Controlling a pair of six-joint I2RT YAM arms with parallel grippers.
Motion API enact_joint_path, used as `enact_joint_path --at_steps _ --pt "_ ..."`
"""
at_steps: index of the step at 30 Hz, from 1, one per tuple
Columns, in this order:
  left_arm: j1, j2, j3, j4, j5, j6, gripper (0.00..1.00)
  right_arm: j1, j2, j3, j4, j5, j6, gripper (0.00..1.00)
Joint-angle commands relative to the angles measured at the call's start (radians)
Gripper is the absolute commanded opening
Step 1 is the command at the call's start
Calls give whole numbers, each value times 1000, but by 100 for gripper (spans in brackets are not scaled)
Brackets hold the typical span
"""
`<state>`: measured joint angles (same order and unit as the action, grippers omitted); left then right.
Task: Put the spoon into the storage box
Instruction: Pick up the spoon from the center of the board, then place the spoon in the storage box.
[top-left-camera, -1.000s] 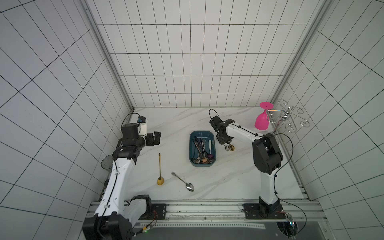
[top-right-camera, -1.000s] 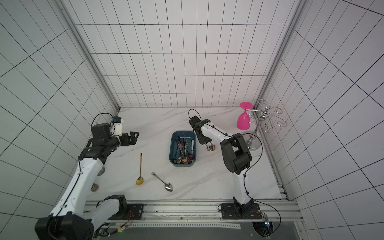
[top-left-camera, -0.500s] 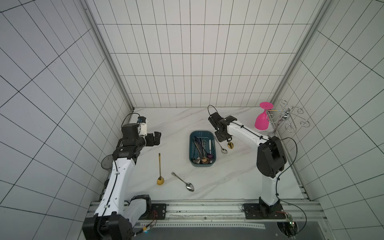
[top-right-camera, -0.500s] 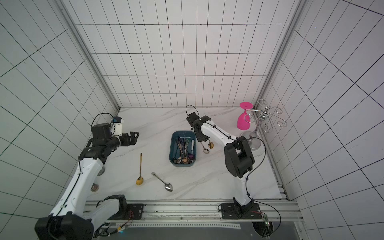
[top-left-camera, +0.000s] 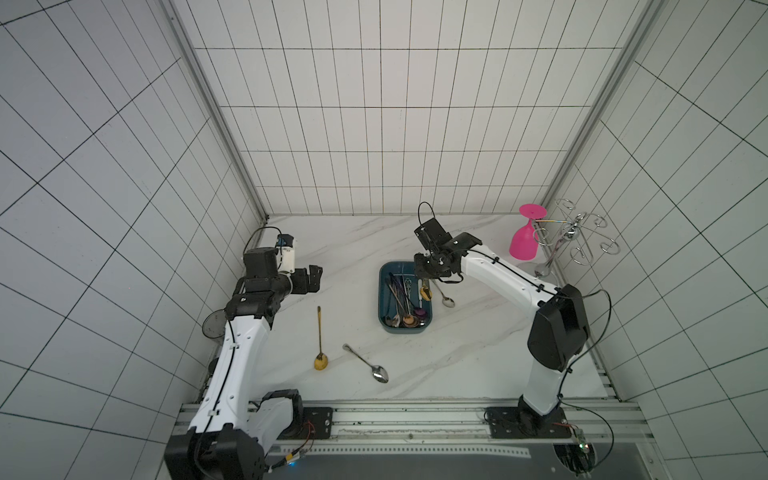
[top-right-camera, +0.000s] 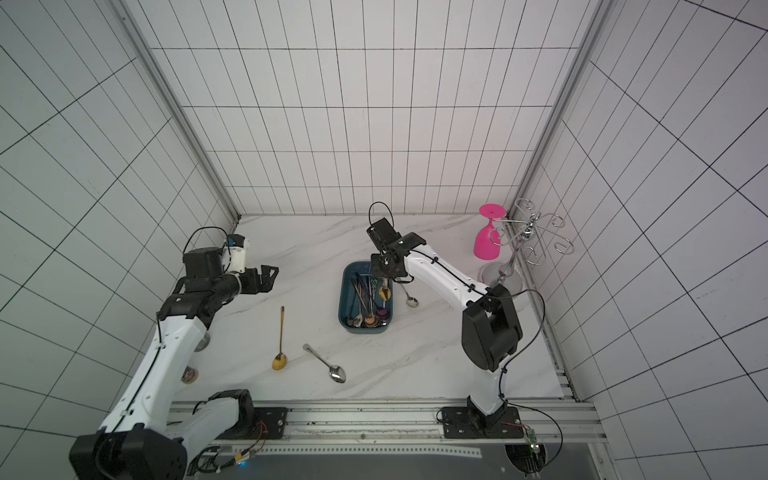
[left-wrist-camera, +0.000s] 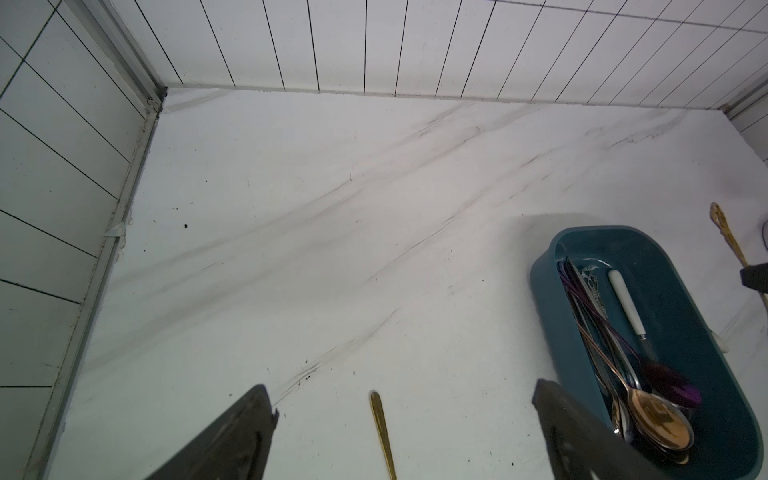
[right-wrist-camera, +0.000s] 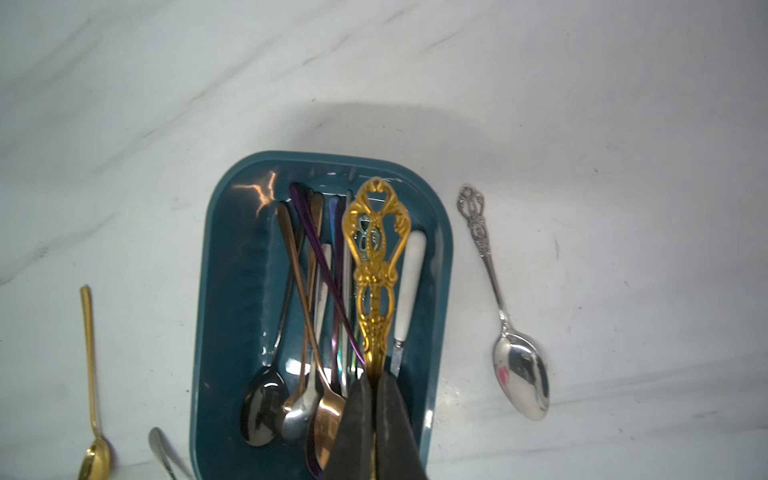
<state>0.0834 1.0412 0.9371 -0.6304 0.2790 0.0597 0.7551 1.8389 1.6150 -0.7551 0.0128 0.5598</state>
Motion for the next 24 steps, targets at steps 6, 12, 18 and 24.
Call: enact_joint_path --at_steps 6,12,18,24 --pt "-92 24 109 -325 -106 234 99 35 73 -43 118 -80 115 0" --pt "-103 43 70 -441 -194 282 99 38 94 -39 127 -100 111 19" --pt "-88 65 75 -442 -279 195 99 39 58 -20 87 -53 24 32" --pt "-80 27 31 -372 -169 222 98 69 -35 -57 63 -5 -46 37"
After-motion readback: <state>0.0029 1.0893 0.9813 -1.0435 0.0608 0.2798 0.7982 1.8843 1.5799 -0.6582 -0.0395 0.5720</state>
